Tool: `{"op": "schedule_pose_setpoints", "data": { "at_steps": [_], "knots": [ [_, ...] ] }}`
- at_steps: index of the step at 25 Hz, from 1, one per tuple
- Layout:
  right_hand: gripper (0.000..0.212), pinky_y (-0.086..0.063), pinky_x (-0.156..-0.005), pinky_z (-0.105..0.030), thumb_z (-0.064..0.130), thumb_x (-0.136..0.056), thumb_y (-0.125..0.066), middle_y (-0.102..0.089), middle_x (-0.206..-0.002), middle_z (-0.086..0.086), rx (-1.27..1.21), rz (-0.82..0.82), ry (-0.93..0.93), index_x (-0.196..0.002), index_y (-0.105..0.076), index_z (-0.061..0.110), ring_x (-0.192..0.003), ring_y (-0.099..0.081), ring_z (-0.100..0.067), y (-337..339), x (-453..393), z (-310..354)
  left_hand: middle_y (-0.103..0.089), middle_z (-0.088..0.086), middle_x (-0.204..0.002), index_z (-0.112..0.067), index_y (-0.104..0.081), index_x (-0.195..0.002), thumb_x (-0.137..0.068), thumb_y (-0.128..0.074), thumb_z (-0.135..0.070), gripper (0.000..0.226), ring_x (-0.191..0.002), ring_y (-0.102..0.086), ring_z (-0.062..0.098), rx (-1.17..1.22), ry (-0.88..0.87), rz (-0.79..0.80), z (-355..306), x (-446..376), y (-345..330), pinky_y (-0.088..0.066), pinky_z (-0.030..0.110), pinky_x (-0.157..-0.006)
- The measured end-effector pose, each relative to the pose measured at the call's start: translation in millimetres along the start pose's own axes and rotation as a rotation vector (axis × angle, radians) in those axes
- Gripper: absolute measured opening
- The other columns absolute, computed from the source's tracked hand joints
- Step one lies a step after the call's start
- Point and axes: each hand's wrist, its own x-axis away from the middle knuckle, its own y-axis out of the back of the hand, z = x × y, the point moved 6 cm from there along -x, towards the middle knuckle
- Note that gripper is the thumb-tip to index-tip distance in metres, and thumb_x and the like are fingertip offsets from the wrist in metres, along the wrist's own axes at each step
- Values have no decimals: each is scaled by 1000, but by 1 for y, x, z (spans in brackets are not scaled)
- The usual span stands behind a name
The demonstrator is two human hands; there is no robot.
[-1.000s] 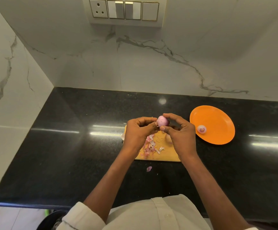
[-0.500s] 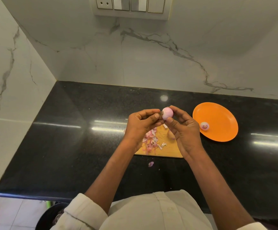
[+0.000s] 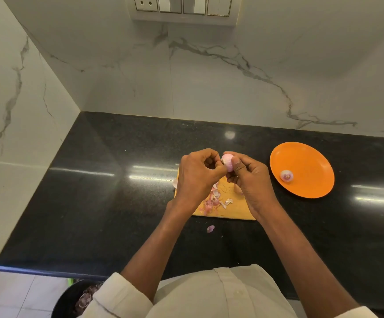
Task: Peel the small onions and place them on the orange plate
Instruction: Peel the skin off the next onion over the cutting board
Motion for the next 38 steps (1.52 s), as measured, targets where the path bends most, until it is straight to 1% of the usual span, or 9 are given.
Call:
{"op": "schedule_pose_setpoints", "data": {
  "at_steps": [5,8,12,15,22,27,30,34,38],
  "knots": [
    [35,-59,-71,-28,27,-111,-49,-75,-101,-13,-336,128,-267,-125,-70,2,-79,-65,-15,-6,5,-10,-72,10,-79,-10,-74,-84,-97,-69,-9,14,-77,-70,16,396,239,44,19,3,-2,-64,35,-73],
    [44,-59,-70,-29,38,-108,-52,-74,-99,-14,-431,81,-333,-126,-68,1,-77,-66,-15,-5,9,-15,-73,13,-84,-6,-69,-92,-109,-60,-26,28,-85,-75,28,580,421,32,35,11,-2,-67,43,-79],
    [37,-59,-70,-27,43,-106,-55,-76,-81,-1,-232,26,-256,-106,-75,11,-70,-68,-11,-1,18,-11,-79,8,-99,-9,-75,-112,-103,-71,-26,19,-95,-79,27,434,235,100,29,21,-8,-67,41,-85],
    [34,-59,-74,-27,39,-107,-55,-77,-92,-4,-108,18,-187,-105,-78,14,-78,-68,-11,0,20,-11,-80,9,-98,-6,-79,-107,-96,-79,-14,14,-95,-78,30,410,236,16,25,25,-15,-67,41,-86],
    [23,-62,-81,-31,9,-106,-58,-78,-114,-13,-526,-33,-335,-126,-70,8,-101,-76,-24,7,23,-34,-73,5,-76,-8,-71,-94,-113,-50,-31,37,-79,-71,22,807,813,-142,59,54,-58,-61,45,-88],
    [26,-58,-77,-29,8,-96,-74,-74,-116,-7,-397,-363,-464,-120,-73,19,-105,-72,-19,61,31,-64,-73,7,-84,-10,-67,-88,-113,-47,-30,38,-82,-73,20,452,718,-182,82,72,-37,-61,39,-75],
    [14,-54,-72,-28,20,-99,-73,-75,-113,-8,-397,-460,-509,-113,-73,20,-93,-69,-18,78,42,-83,-73,9,-98,-10,-66,-94,-112,-52,-24,26,-96,-74,27,200,577,-82,86,74,-41,-63,47,-85],
    [17,-56,-73,-30,29,-104,-66,-74,-111,-5,-339,-486,-489,-119,-70,23,-90,-70,-16,81,49,-90,-78,0,-111,-19,-74,-110,-102,-50,7,36,-110,-73,14,191,472,90,70,76,-58,-57,28,-89],
    [24,-60,-80,-32,20,-100,-71,-71,-109,2,-262,-499,-429,-123,-68,26,-97,-73,-16,82,59,-98,-78,3,-103,-21,-70,-119,-103,-50,-1,33,-104,-73,15,212,555,-56,63,95,-57,-54,19,-69]
  ]
}}
